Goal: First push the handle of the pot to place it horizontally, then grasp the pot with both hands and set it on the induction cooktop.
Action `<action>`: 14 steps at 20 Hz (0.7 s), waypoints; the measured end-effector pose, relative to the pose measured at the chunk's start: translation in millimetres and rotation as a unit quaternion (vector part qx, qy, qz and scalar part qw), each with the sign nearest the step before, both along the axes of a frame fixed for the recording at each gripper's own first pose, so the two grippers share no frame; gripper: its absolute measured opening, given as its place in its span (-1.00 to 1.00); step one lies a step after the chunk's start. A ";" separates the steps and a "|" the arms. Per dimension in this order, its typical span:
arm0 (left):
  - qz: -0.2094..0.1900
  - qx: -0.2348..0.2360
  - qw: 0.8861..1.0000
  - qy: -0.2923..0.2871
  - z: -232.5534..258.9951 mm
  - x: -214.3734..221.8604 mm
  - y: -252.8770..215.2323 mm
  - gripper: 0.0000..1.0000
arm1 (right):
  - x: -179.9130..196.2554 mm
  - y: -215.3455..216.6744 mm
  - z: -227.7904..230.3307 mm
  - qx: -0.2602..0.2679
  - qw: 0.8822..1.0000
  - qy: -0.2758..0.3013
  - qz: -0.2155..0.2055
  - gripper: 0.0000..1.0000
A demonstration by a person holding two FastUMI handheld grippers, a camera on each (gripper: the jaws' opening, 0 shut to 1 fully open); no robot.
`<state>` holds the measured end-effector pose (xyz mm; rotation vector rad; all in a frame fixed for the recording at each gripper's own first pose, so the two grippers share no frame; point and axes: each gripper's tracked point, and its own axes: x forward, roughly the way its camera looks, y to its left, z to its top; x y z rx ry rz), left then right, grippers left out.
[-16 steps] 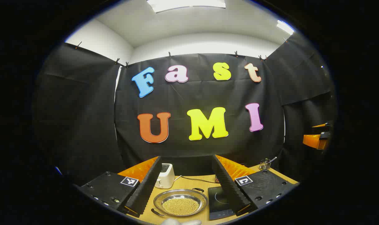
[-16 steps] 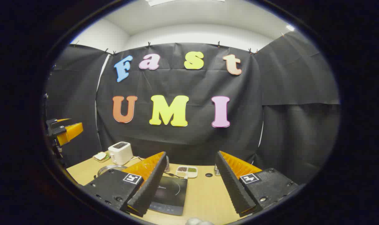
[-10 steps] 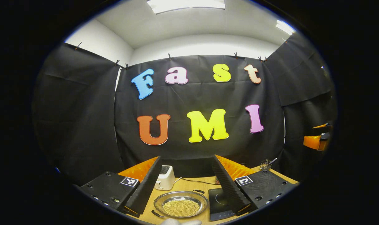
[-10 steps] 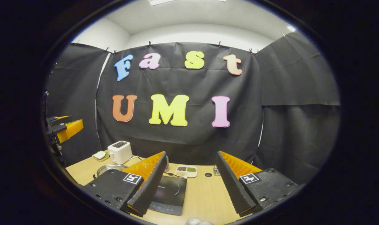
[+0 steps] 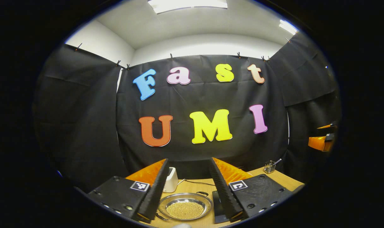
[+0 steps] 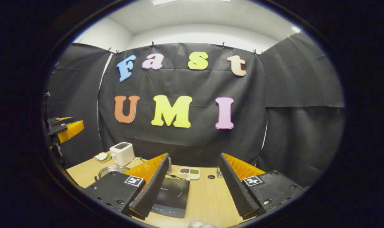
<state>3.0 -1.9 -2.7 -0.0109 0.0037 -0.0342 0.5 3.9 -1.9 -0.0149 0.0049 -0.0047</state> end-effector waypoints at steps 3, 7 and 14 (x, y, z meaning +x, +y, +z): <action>-0.004 0.001 1.000 0.009 -5.9 3.4 4.9 -0.61 | -0.5 -0.1 -2.2 0.001 1.000 0.002 -0.002 0.94; -0.040 -0.039 0.998 0.040 -23.5 7.6 0.6 -0.84 | -3.3 0.7 -4.6 -0.002 1.000 0.005 -0.002 0.93; -0.020 -0.058 0.992 0.110 -82.4 5.9 40.9 -1.00 | -5.7 4.4 -17.3 -0.005 1.000 0.019 -0.001 0.94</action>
